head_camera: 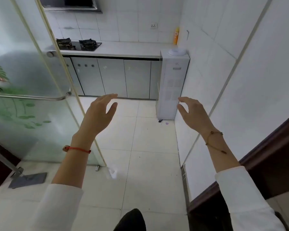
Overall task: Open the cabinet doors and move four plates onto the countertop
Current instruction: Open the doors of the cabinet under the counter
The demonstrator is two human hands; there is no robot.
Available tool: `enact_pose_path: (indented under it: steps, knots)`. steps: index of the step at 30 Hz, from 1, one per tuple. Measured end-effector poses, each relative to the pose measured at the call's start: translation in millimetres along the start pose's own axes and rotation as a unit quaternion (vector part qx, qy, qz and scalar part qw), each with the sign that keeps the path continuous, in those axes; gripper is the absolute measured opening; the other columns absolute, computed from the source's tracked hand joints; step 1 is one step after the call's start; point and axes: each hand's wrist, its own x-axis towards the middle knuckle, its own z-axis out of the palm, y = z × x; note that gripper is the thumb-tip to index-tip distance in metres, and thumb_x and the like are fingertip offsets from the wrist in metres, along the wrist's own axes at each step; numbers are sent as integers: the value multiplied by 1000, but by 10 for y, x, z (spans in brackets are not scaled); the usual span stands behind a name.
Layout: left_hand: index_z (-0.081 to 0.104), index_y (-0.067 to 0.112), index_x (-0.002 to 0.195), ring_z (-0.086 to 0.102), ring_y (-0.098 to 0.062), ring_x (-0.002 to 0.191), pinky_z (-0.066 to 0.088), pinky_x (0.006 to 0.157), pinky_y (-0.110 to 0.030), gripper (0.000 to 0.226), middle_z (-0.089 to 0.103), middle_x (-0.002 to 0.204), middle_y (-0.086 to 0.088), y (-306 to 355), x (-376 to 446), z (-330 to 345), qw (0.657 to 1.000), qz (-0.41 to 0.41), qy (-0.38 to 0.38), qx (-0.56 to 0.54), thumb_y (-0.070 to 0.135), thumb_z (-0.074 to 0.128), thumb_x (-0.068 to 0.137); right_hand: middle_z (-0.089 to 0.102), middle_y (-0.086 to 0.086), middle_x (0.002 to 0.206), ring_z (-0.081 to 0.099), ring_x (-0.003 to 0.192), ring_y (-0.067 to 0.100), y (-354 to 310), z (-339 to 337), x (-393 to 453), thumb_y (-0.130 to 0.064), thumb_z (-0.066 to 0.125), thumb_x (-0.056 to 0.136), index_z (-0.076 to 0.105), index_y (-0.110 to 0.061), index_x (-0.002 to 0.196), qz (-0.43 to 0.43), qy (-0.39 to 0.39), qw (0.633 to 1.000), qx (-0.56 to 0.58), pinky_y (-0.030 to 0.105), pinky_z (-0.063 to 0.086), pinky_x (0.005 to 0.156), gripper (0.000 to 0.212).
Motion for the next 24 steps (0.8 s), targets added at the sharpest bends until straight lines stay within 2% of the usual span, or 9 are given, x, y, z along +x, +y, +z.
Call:
enact_pose_path:
  steps: [10,13,18,24]
  knots:
    - [54,18,136,50,-17,130,33,107,-24,37,58,137,2,-256,354,458,999,-39,-12,10,26,48,100,53,6,139,40,134,22,300,353,461,-28,44,100,48,-14,137,14,-36,999,9,38,32,113,40]
    - [55,18,135,51,-17,129,36,107,-27,37,59,136,2,-414,573,663,999,-44,-20,4,24,49,99,54,6,138,41,134,22,420,539,723,-29,44,100,49,-13,137,13,-46,999,9,39,33,113,40]
    - [56,17,134,52,-18,129,40,108,-33,36,59,136,1,-718,1187,963,998,-55,-30,-3,23,50,99,54,5,139,42,133,20,572,797,1430,-30,45,100,50,-12,136,16,-62,998,14,32,33,111,41]
    - [56,16,133,54,-20,126,43,106,-38,35,60,134,0,-1110,2195,1198,998,-62,-15,-10,22,50,99,53,4,139,41,134,18,640,988,2587,-32,44,100,50,-15,136,16,-62,998,26,35,33,113,40]
